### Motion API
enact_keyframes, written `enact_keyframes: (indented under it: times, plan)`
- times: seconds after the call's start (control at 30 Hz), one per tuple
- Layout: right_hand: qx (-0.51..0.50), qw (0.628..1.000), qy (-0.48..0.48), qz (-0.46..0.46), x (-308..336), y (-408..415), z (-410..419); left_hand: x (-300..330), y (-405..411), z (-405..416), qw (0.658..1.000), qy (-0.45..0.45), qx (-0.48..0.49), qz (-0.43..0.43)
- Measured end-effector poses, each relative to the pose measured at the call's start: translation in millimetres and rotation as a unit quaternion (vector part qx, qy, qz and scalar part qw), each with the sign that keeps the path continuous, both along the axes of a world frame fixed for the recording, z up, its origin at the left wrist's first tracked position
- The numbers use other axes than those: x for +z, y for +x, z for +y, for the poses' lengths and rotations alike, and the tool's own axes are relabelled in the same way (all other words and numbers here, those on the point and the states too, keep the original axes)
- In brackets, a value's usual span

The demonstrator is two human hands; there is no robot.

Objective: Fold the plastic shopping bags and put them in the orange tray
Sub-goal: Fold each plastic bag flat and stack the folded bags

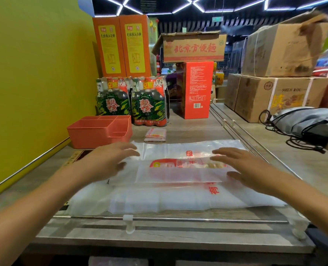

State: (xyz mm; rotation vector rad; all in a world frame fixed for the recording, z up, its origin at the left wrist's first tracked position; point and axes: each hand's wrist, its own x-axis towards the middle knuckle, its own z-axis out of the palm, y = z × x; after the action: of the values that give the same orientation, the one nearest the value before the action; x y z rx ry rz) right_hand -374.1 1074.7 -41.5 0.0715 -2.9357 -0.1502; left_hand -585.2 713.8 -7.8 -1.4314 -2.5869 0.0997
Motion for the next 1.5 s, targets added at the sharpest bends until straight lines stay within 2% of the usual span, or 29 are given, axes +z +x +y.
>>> enact_keyframes:
  times: [0.07,0.13,0.27,0.33,0.43,0.63,0.9,1.03,1.1,1.2,1.27,1.37,1.43,1.5]
  plan:
    - [0.038,0.999,-0.015,-0.007,-0.5,-2.3,-16.1,-3.8,22.5,13.0,0.996,0.022,-0.064,-0.059]
    - [0.073,0.995,-0.061,-0.036,2.1,-6.1,-38.6,-12.5,43.5,30.6,0.988,-0.019,-0.094,-0.125]
    - [0.094,0.968,-0.161,-0.166,-2.4,-18.6,-76.6,-38.0,59.1,53.7,0.972,-0.087,-0.083,-0.203]
    - [0.077,0.954,-0.171,-0.235,-10.2,-24.7,-83.4,-45.6,58.2,55.9,0.964,-0.104,-0.067,-0.237]
    - [0.056,0.942,-0.16,-0.288,-16.9,-28.8,-86.2,-49.8,54.6,55.3,0.957,-0.123,-0.069,-0.252]
    - [0.007,0.94,-0.146,-0.308,-14.7,-19.4,-86.5,-53.6,54.5,55.0,0.951,-0.133,-0.06,-0.274]
    - [-0.128,0.915,-0.19,-0.332,9.5,41.0,-21.3,-54.6,48.2,53.2,0.943,-0.121,-0.074,-0.301]
    - [-0.169,0.907,-0.153,-0.354,22.9,48.3,-10.2,-56.8,45.8,52.5,0.943,-0.108,-0.079,-0.303]
    - [-0.187,0.918,-0.131,-0.326,34.2,44.8,-8.8,-55.1,42.8,49.7,0.945,-0.081,-0.075,-0.308]
    - [-0.185,0.954,-0.091,-0.216,51.7,26.0,-5.1,-39.3,30.5,48.0,0.95,0.008,-0.06,-0.308]
    - [-0.152,0.975,-0.077,-0.144,56.3,3.1,2.4,-26.9,12.8,52.1,0.961,0.05,-0.066,-0.263]
    - [-0.102,0.985,-0.111,-0.085,50.8,-39.3,18.3,-16.2,-25.0,64.5,0.976,0.09,-0.052,-0.19]
    - [-0.092,0.984,-0.126,-0.085,40.3,-63.3,27.6,-13.8,-48.9,75.5,0.982,0.081,-0.042,-0.164]
    - [-0.093,0.983,-0.13,-0.088,31.3,-86.9,33.8,-11.4,-67.4,86.5,0.987,0.032,-0.023,-0.153]
